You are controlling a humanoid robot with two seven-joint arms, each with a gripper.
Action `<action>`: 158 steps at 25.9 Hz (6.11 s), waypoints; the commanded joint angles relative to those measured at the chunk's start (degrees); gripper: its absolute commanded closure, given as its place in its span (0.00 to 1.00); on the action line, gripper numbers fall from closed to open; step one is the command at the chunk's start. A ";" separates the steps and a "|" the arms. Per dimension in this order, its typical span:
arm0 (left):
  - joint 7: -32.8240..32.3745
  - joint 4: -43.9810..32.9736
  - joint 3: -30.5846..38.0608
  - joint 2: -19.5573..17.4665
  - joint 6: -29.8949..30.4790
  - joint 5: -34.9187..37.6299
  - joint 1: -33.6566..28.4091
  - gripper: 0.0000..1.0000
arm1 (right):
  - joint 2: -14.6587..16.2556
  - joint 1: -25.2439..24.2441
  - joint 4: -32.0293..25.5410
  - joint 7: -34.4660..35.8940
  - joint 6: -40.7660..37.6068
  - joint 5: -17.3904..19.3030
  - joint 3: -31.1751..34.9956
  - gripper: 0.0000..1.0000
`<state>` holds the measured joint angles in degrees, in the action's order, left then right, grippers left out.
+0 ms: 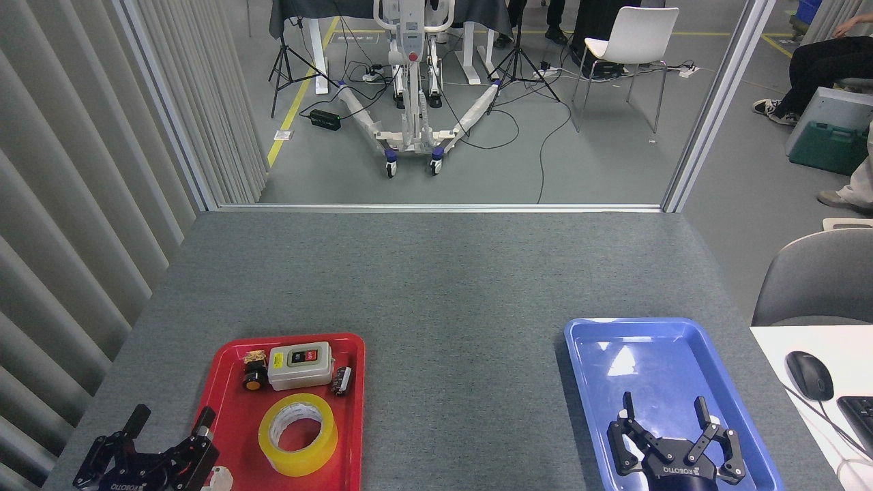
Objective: Place and move tape with both arms
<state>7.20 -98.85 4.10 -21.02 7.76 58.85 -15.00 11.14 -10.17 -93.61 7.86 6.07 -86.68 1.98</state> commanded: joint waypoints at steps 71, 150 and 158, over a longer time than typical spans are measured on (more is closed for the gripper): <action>-53.25 6.47 -39.34 -23.98 -13.56 -30.37 38.03 0.01 | 0.28 -0.73 0.10 -0.04 0.08 0.02 0.21 0.00; -67.93 21.85 -54.28 -14.93 -13.12 -33.89 54.90 1.00 | 0.37 -1.26 0.10 0.05 0.08 -0.16 0.57 0.00; -60.02 23.08 -38.29 -13.44 22.30 -39.87 54.20 1.00 | 0.37 -1.26 0.19 0.05 0.17 -0.16 0.57 0.00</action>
<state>-56.75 -76.79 -38.28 -35.72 18.06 21.41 39.24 11.51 -11.43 -93.49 7.88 6.15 -86.84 2.54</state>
